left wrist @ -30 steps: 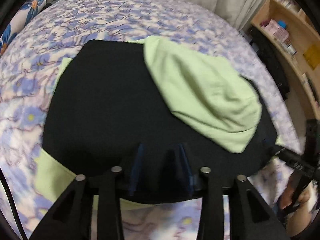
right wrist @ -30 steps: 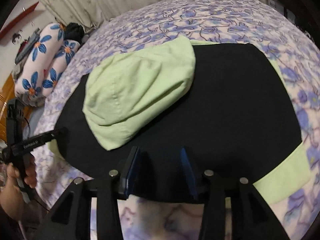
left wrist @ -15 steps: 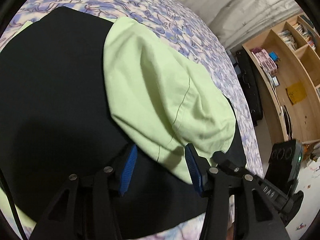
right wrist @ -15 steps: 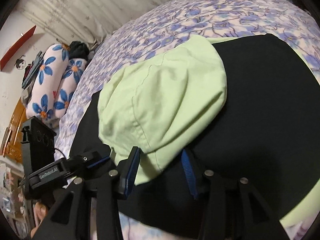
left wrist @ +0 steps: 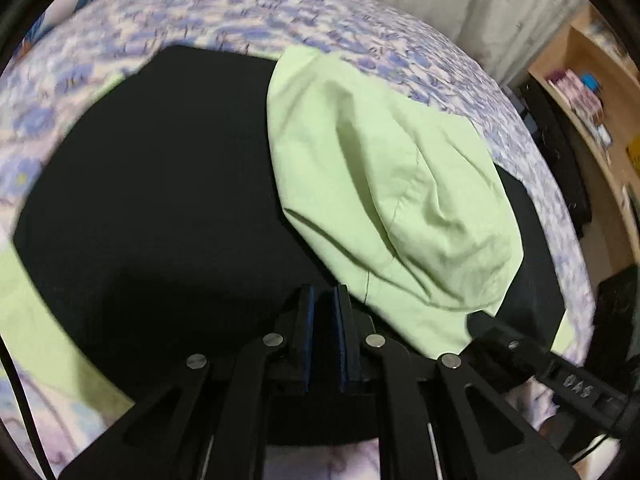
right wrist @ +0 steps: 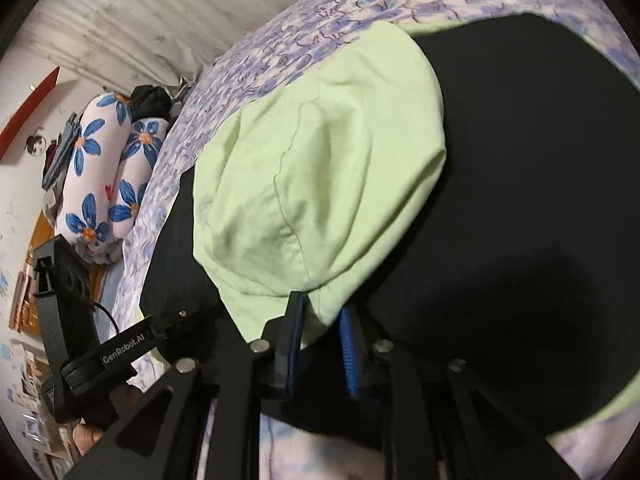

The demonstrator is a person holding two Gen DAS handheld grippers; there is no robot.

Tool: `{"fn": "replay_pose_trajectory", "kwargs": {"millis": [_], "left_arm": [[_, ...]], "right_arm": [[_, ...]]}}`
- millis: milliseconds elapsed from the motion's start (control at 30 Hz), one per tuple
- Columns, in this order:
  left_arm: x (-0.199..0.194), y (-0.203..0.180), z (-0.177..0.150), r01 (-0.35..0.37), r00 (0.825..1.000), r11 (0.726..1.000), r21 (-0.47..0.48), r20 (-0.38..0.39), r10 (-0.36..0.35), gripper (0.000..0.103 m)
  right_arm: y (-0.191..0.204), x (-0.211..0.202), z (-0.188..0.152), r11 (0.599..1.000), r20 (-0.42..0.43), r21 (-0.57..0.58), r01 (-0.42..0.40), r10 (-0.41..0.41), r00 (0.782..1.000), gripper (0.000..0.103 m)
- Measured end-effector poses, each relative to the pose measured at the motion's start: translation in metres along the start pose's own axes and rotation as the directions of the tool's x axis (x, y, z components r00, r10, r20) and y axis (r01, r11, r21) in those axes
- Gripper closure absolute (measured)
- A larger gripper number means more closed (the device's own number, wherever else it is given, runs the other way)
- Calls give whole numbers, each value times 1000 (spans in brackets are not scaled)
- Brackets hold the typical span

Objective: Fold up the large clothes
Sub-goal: 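Release the hood and smooth it flat on the black bundle with both tools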

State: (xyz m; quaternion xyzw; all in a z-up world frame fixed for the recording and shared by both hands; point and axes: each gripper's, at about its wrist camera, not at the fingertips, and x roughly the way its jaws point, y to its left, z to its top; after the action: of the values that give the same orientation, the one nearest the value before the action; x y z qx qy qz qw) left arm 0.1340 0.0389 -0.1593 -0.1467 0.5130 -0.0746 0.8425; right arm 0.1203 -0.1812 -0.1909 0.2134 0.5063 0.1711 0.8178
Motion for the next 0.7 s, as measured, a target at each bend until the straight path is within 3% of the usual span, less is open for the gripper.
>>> {"fn": "replay_pose_trajectory", "kwargs": {"millis": [100, 200, 333, 467, 600, 700], "left_arm": [[-19, -8, -3, -38, 997, 998, 51, 71, 35, 75], [-38, -13, 0, -44, 990, 997, 70, 140, 34, 63], [-55, -19, 13, -28, 978, 997, 73, 207, 12, 61], [-39, -35, 36, 1, 983, 997, 80, 182, -15, 60], [-16, -51, 54, 11, 984, 996, 90, 177, -27, 49], [5, -57, 62, -60, 985, 993, 102, 164, 43, 47]], "right_arm": [[15, -17, -4, 991, 29, -71, 109, -108, 994, 79], [22, -40, -5, 983, 107, -98, 158, -147, 983, 79], [31, -59, 11, 981, 209, -126, 147, -119, 971, 79], [41, -45, 39, 971, 254, -160, 176, -131, 958, 79], [39, -14, 62, 971, 229, -151, 184, -147, 962, 79], [25, 11, 65, 969, 172, -121, 216, -194, 966, 79]]}}
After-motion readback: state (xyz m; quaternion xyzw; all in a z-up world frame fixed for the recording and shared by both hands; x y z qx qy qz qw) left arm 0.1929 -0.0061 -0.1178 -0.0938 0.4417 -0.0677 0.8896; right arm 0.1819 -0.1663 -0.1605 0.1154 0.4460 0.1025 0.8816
